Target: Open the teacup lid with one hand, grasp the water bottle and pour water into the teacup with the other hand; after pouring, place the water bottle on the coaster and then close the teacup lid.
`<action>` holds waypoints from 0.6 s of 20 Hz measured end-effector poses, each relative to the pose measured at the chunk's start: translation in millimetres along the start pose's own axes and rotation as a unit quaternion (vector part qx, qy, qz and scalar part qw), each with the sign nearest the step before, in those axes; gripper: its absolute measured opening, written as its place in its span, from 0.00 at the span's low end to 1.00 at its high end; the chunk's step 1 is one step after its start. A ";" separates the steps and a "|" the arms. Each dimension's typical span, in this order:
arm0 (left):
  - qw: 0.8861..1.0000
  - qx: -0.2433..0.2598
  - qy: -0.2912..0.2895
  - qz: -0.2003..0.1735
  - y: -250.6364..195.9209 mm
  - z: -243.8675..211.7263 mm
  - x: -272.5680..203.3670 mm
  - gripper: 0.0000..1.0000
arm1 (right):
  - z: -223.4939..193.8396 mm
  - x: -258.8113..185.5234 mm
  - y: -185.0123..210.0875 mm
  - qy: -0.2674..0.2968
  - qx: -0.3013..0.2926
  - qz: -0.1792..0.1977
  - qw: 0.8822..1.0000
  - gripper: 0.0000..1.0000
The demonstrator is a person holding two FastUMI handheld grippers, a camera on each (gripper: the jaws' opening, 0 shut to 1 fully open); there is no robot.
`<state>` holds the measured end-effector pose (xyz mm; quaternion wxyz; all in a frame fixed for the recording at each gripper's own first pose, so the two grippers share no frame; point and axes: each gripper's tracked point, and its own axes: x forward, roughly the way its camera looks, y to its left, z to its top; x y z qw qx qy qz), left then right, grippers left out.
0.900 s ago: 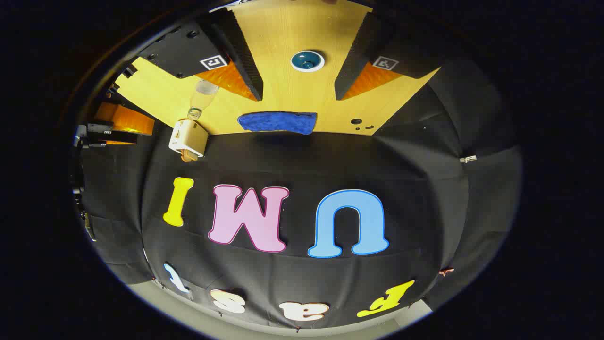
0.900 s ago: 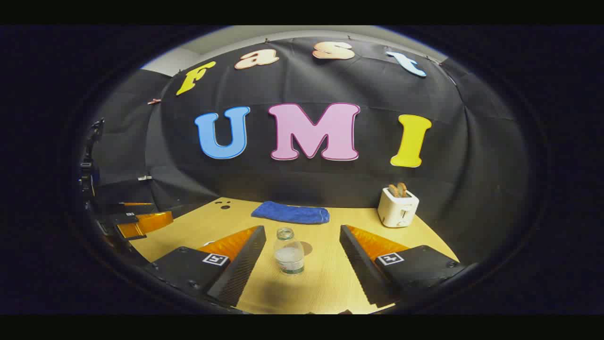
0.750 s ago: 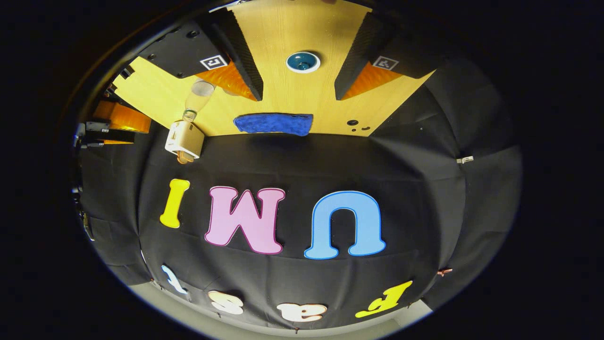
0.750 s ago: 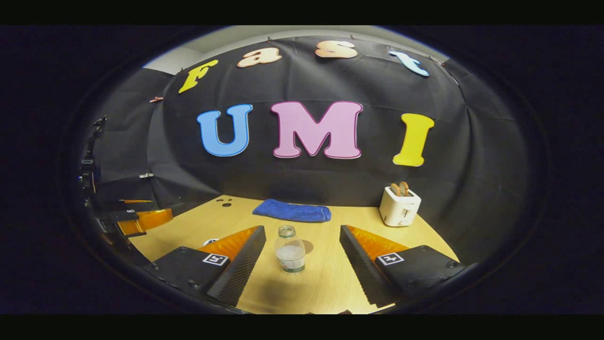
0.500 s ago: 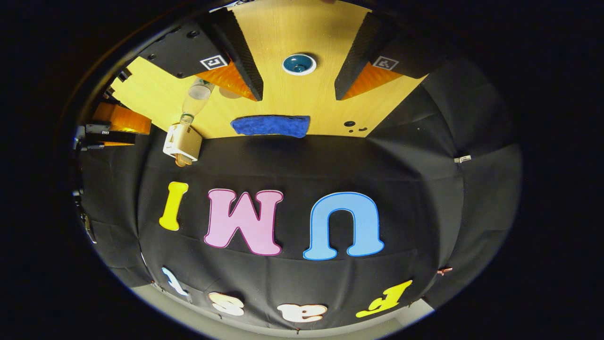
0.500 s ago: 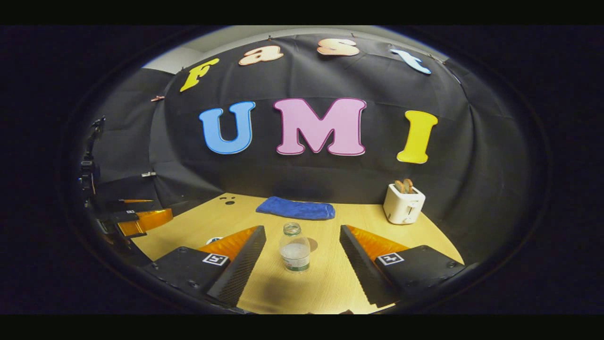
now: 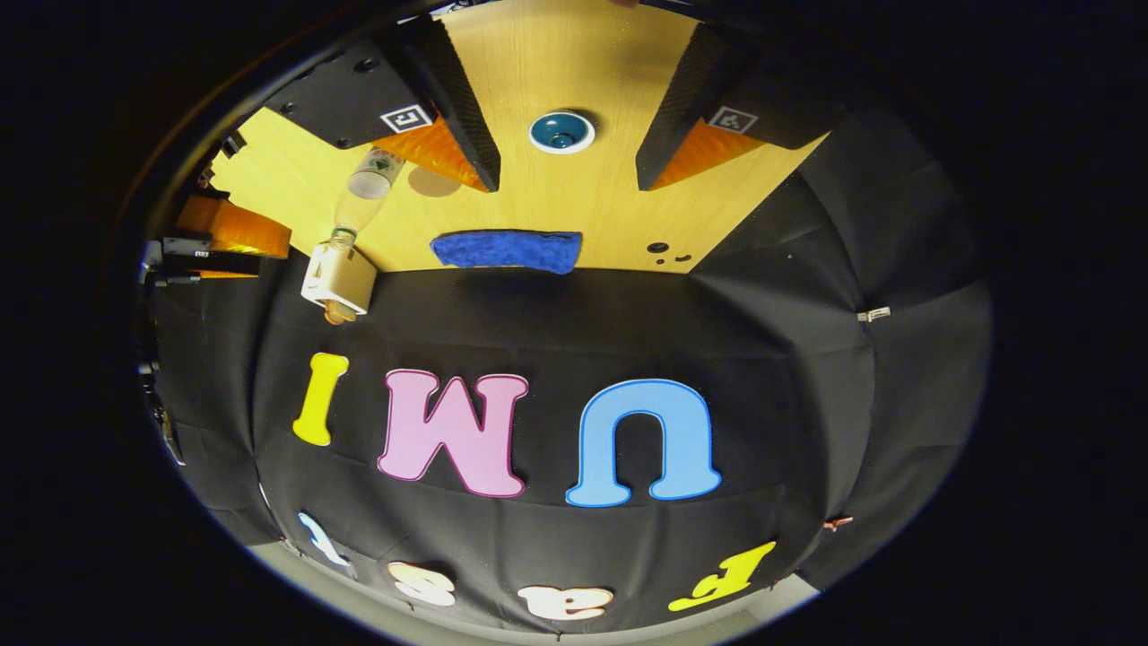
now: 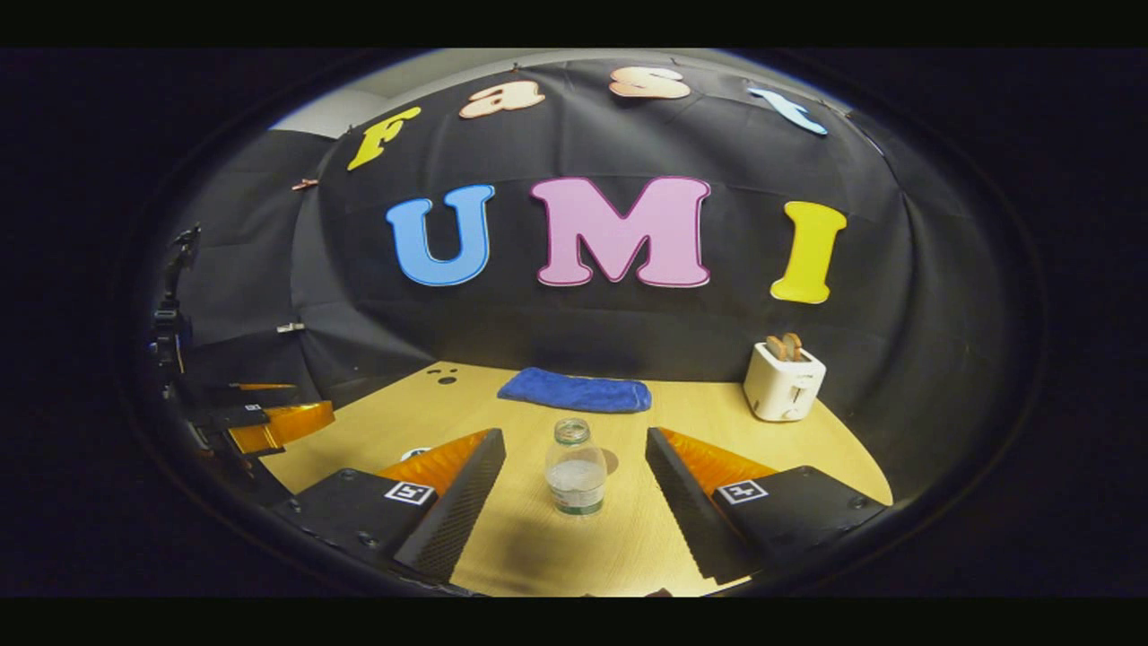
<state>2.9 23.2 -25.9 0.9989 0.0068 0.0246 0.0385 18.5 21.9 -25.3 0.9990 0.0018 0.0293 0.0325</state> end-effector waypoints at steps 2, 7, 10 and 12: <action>1.000 0.021 0.003 -0.005 -4.2 -7.6 10.2 0.95 | -8.9 6.4 0.3 0.010 0.001 0.003 1.000 0.98; 0.999 0.032 0.022 -0.037 -21.4 -46.0 51.8 0.95 | -37.1 25.4 -1.7 0.036 0.011 0.007 0.999 0.98; 0.998 0.023 0.040 -0.033 -23.3 -77.1 83.3 0.93 | -54.7 37.7 -5.8 0.045 0.008 0.006 0.999 0.98; 0.998 0.025 0.049 -0.023 -19.6 -97.0 103.6 0.92 | -64.6 45.4 -9.6 0.050 0.009 0.004 0.999 0.98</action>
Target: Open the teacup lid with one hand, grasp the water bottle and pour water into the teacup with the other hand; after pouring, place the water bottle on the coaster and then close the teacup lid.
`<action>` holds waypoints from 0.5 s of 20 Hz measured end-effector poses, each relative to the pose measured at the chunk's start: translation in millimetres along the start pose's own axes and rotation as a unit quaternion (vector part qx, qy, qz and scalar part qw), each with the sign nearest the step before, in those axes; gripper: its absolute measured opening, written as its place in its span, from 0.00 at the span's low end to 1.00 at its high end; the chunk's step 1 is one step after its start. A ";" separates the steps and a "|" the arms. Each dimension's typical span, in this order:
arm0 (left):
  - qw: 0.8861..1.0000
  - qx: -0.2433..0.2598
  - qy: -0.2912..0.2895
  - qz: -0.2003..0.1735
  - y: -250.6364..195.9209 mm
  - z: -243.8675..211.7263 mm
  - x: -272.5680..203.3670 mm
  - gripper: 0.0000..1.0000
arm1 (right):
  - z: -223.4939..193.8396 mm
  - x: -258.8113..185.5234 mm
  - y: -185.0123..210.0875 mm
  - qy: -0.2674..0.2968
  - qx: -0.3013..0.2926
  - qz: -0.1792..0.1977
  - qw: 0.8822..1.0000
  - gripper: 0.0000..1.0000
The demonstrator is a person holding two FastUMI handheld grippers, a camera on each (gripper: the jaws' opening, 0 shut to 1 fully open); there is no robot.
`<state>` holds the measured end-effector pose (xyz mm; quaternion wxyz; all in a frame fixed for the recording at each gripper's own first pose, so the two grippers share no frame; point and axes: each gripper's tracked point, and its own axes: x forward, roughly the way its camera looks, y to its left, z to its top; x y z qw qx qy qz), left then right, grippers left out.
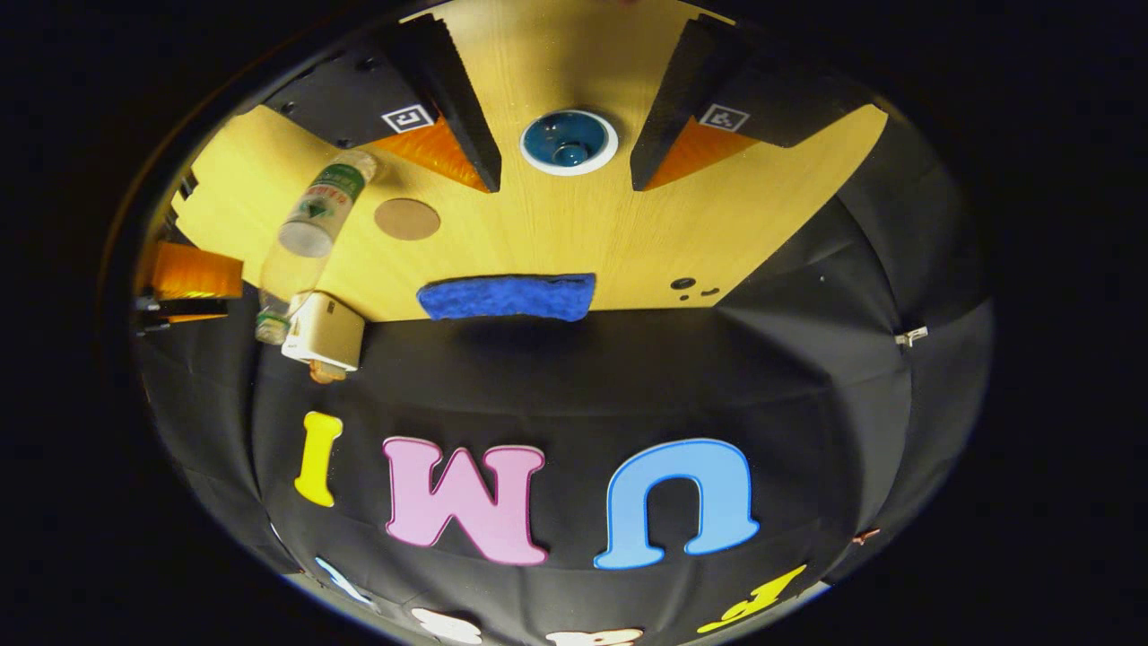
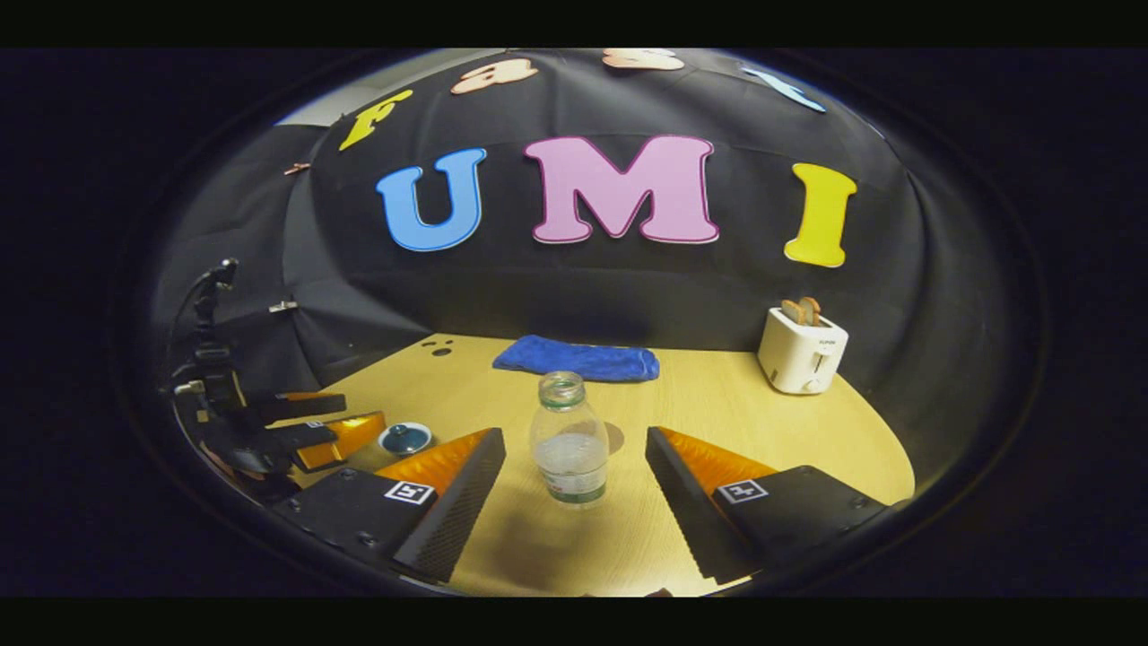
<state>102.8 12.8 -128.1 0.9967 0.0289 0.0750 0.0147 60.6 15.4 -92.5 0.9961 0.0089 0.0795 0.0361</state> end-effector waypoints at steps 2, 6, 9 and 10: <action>1.000 -0.002 0.003 0.007 4.3 -14.5 16.6 0.88 | -10.6 9.9 -3.2 0.009 0.004 -0.001 1.000 0.98; 1.000 0.004 0.009 -0.007 -0.2 -34.3 33.3 0.80 | -21.3 18.2 -2.0 0.021 0.005 0.002 1.000 0.98; 1.000 0.010 0.014 -0.007 -1.5 -40.9 39.5 0.73 | -25.7 20.5 -0.3 0.025 -0.002 0.010 1.000 0.99; 1.000 0.009 0.012 -0.008 -2.9 -41.0 40.7 0.73 | -26.9 21.5 1.3 0.025 -0.002 0.012 1.000 0.99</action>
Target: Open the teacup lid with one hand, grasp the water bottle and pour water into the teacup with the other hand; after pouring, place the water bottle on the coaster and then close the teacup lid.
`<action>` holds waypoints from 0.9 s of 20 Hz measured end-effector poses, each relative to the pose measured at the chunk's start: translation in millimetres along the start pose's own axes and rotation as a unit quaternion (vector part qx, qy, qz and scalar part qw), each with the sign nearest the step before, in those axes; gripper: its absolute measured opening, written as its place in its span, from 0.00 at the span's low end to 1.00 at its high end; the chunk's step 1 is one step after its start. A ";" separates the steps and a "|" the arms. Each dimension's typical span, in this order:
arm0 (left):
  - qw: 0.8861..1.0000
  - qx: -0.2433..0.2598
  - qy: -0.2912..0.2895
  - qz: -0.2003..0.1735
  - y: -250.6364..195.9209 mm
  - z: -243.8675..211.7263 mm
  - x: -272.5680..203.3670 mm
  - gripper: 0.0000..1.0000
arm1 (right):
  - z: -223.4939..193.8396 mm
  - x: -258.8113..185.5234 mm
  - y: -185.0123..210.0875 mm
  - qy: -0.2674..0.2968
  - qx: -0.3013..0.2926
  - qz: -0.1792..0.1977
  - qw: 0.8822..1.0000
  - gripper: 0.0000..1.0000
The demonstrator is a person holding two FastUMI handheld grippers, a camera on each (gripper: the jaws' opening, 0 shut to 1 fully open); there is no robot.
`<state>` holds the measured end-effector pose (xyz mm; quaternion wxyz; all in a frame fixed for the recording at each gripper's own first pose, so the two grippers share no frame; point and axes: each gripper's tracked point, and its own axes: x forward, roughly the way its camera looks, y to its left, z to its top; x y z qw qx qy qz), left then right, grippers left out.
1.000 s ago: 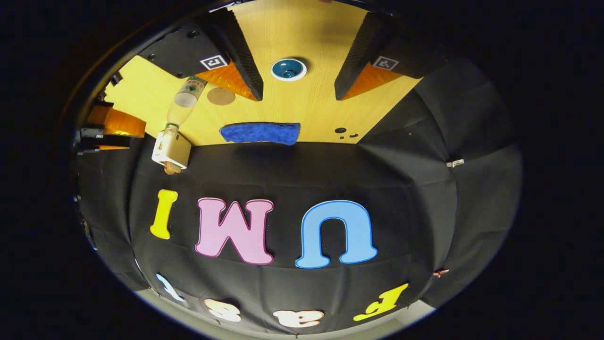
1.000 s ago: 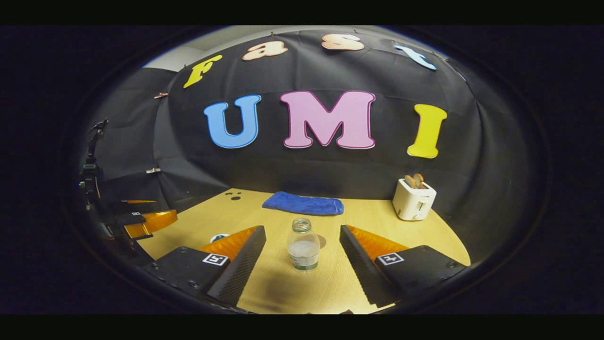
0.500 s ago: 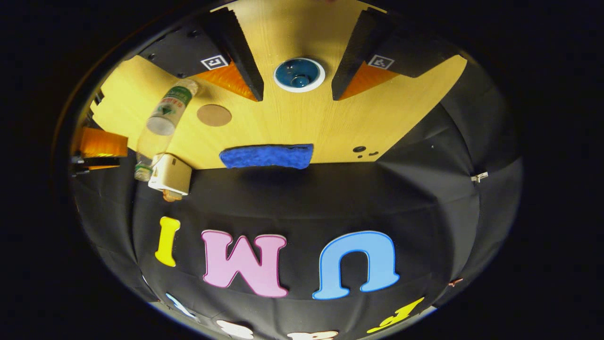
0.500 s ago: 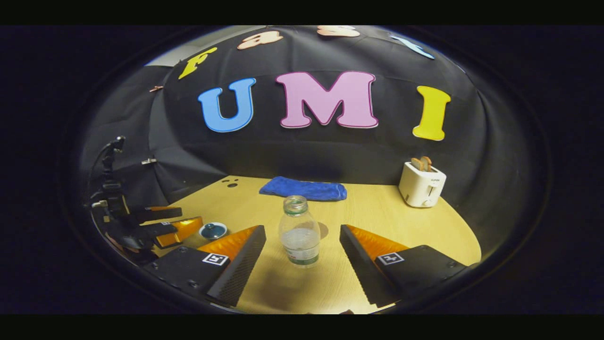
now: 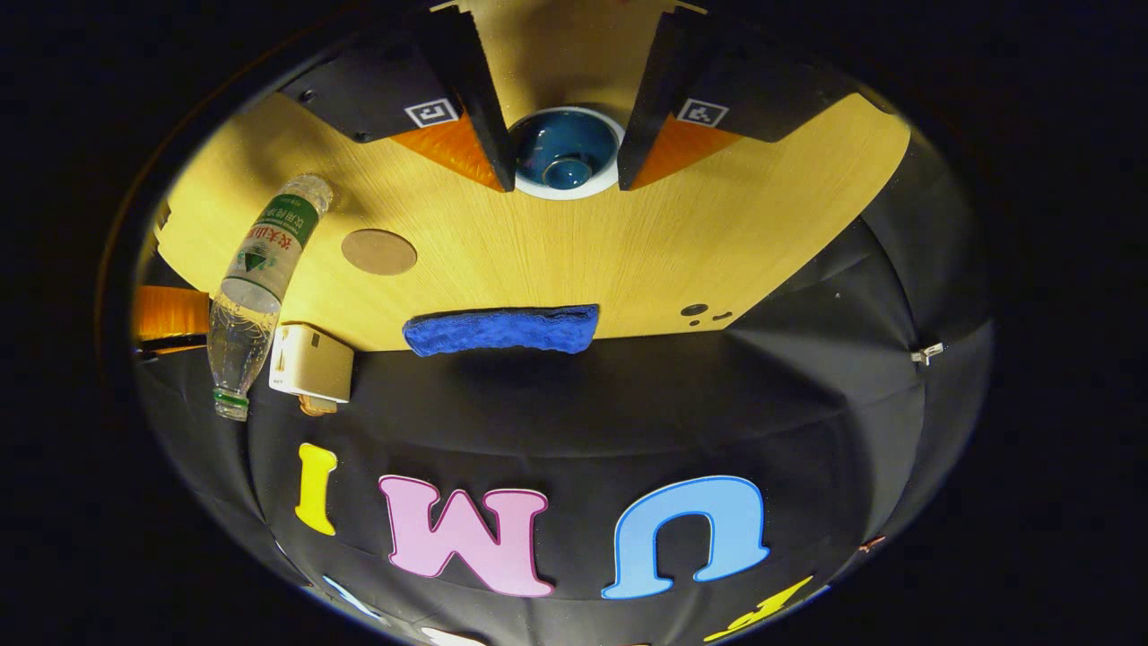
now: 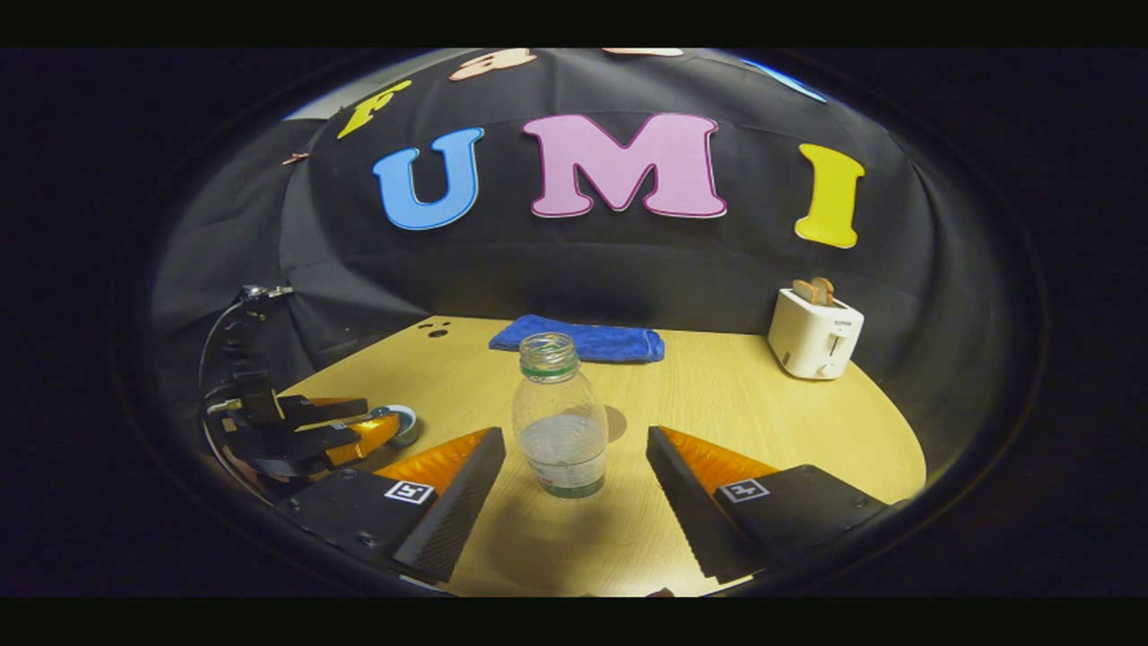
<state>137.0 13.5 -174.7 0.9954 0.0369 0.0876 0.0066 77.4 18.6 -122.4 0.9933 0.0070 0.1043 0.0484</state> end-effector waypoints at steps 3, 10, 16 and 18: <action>1.000 -0.002 -0.002 -0.004 -3.7 1.0 3.1 0.65 | -7.1 5.9 4.9 0.006 0.000 0.007 1.000 0.99; 1.000 -0.006 -0.004 0.003 0.5 0.1 6.3 0.34 | -9.8 22.9 16.6 -0.004 -0.005 0.021 1.000 0.99; 1.000 -0.002 -0.013 0.014 2.0 6.9 4.1 0.24 | -18.1 35.4 12.0 -0.014 0.014 0.001 1.000 0.99; 1.000 -0.012 -0.011 0.023 8.4 8.8 -0.8 0.24 | -16.5 42.2 12.1 -0.023 0.025 -0.005 0.999 0.99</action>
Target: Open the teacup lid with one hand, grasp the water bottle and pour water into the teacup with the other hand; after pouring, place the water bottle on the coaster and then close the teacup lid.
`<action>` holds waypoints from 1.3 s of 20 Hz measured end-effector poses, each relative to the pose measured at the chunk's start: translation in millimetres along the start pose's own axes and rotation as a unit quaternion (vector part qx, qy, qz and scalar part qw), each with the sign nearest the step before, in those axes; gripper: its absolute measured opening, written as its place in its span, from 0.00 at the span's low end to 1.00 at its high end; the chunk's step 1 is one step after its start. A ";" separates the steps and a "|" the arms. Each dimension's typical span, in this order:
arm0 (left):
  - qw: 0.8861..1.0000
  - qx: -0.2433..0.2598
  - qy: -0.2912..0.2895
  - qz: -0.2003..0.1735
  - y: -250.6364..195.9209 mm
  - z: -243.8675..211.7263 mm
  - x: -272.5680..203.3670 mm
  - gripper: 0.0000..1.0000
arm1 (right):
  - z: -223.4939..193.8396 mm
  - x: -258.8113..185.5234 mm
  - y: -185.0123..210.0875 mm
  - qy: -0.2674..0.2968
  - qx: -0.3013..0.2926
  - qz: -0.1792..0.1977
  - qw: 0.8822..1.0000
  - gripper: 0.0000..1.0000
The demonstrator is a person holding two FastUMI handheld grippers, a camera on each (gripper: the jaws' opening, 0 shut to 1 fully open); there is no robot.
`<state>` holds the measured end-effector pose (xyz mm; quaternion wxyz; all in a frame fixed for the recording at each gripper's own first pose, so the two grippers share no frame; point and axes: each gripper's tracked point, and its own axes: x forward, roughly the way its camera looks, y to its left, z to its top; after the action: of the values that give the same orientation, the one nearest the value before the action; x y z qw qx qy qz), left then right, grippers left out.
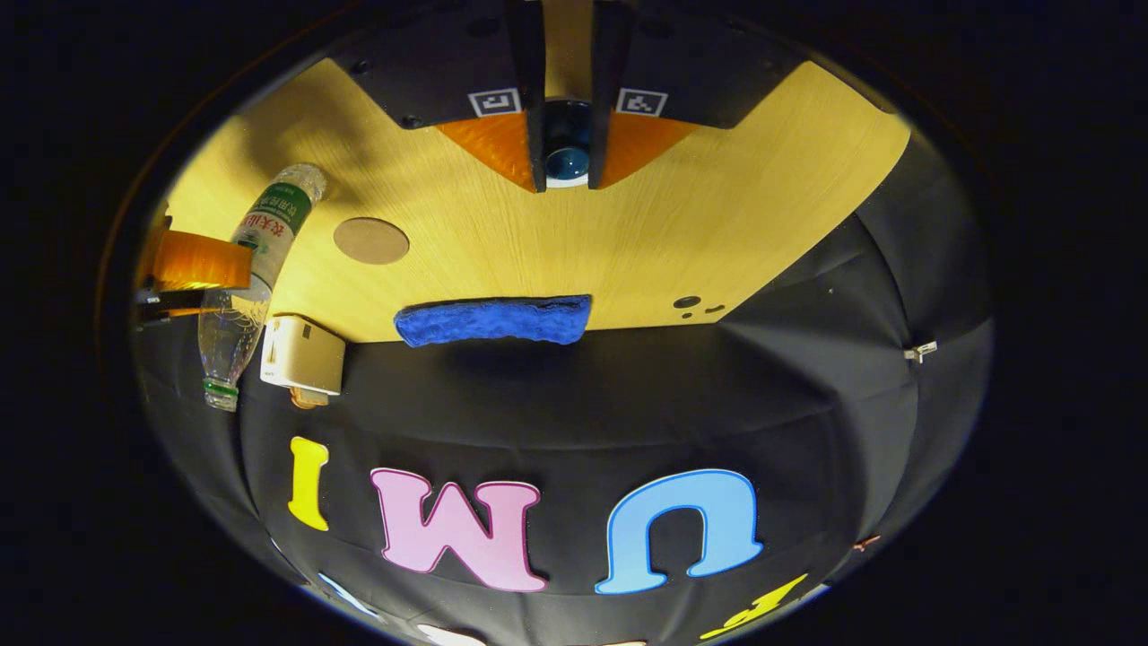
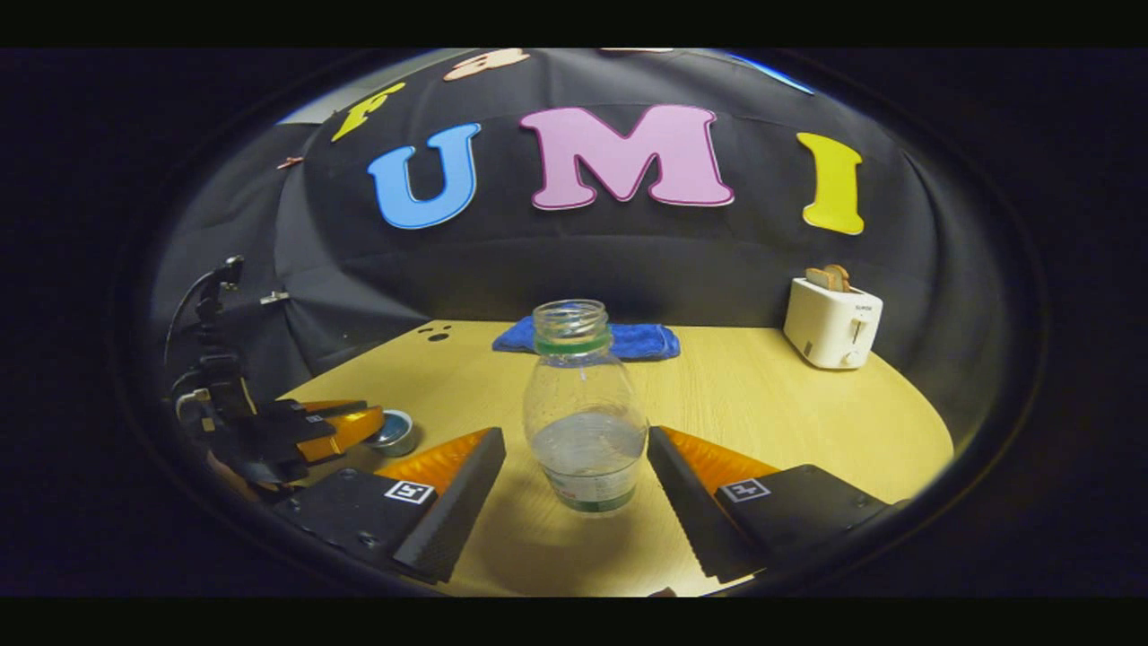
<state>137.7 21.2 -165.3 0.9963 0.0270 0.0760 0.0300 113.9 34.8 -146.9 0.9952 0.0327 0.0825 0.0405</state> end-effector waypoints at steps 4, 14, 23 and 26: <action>1.000 0.001 0.007 0.019 14.4 1.7 -7.6 0.24 | -3.2 12.4 -5.3 -0.015 0.014 -0.025 0.999 1.00; 1.000 0.021 -0.006 0.013 14.9 15.9 -15.0 0.24 | -10.4 29.2 -4.5 -0.022 0.003 -0.055 0.998 0.83; 0.999 -0.026 -0.027 0.034 46.2 30.3 -35.4 0.24 | 18.6 41.9 25.8 -0.046 -0.159 0.005 0.986 0.71; 0.997 -0.036 -0.038 0.048 63.9 35.1 -42.0 0.24 | 32.0 53.8 34.0 -0.064 -0.244 0.012 0.968 0.71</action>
<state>98.1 80.5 -120.7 0.9962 -0.0044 0.0353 0.0792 169.6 71.4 -121.6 0.9757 -0.2076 0.0055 0.0693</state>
